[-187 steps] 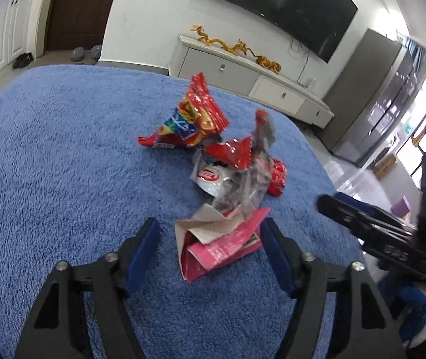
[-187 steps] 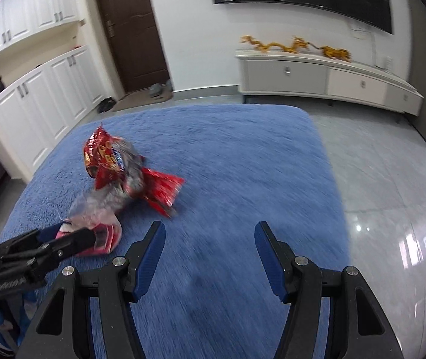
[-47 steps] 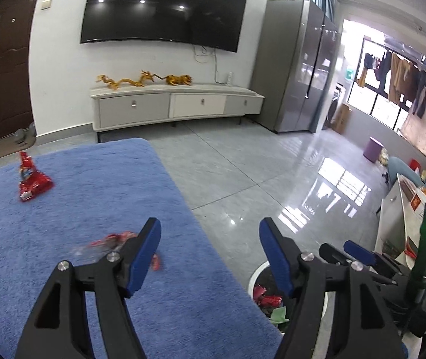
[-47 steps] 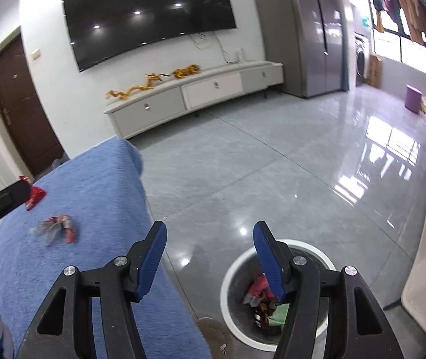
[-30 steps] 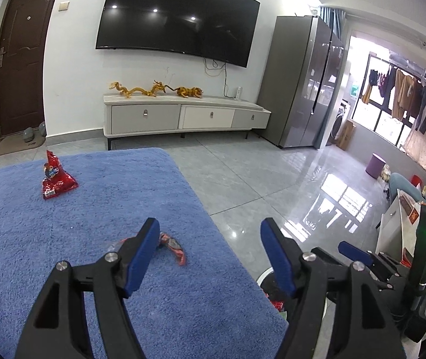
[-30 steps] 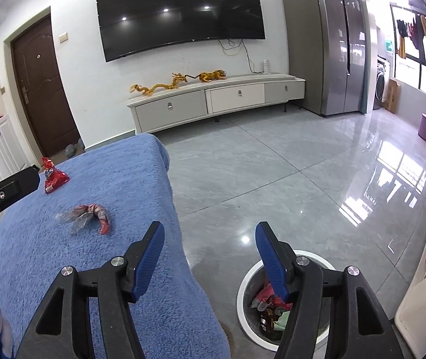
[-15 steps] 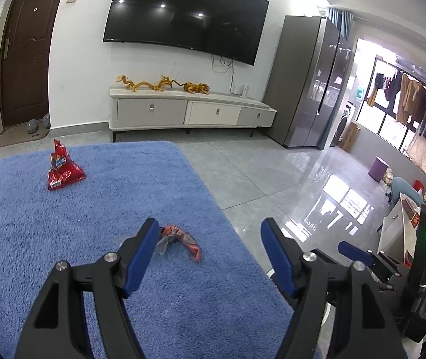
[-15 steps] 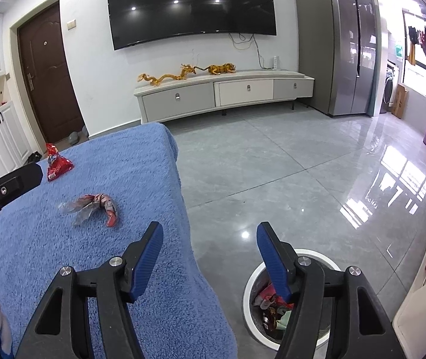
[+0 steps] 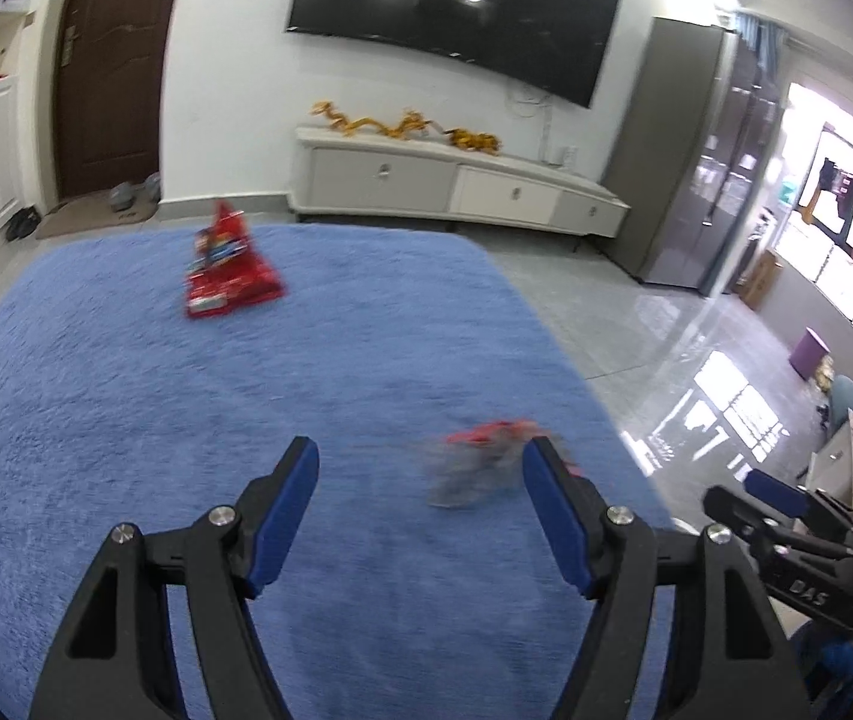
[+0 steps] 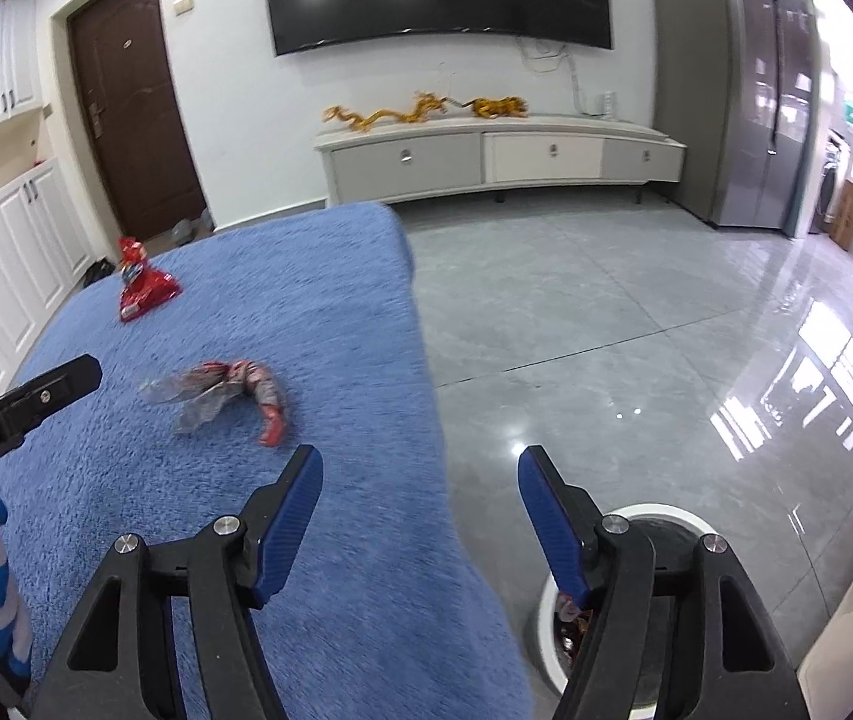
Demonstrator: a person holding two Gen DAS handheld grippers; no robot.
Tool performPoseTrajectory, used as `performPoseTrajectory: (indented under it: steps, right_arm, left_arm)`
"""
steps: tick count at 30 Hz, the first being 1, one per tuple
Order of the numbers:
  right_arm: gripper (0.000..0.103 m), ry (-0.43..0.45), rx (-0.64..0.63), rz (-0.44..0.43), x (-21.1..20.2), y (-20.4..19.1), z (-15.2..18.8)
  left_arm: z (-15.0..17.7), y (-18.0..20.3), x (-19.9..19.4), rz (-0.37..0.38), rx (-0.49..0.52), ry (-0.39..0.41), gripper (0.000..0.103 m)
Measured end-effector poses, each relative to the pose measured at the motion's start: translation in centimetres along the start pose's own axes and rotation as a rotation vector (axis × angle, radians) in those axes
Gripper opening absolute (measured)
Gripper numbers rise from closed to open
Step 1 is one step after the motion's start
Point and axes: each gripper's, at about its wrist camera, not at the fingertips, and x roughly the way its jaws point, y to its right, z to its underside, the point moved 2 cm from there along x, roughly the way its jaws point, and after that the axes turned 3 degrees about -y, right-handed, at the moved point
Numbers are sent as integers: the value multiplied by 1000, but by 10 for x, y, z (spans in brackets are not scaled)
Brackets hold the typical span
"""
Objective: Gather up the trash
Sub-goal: 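Move both grippers back to the last wrappers on the rug, then grasp the red chip bag with left while right grasps clear-red wrapper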
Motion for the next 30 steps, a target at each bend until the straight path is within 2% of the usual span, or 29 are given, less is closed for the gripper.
performPoseTrajectory:
  steps: [7, 17, 21, 27, 30]
  right_arm:
    - [68, -46, -48, -95, 30, -30, -13]
    - [70, -84, -155, -210, 76, -70, -34]
    - [70, -94, -157, -237, 89, -73, -39]
    - [70, -96, -159, -285, 96, -74, -49]
    - [70, -98, -175, -297, 98, -78, -50]
  left_arm:
    - [-18, -60, 22, -81, -47, -23, 69]
    - [-75, -117, 55, -119, -103, 64, 72]
    - [-104, -124, 79, -128, -74, 102, 73]
    - [-143, -139, 120, -125, -79, 84, 73]
    - [-149, -145, 141, -100, -98, 21, 73]
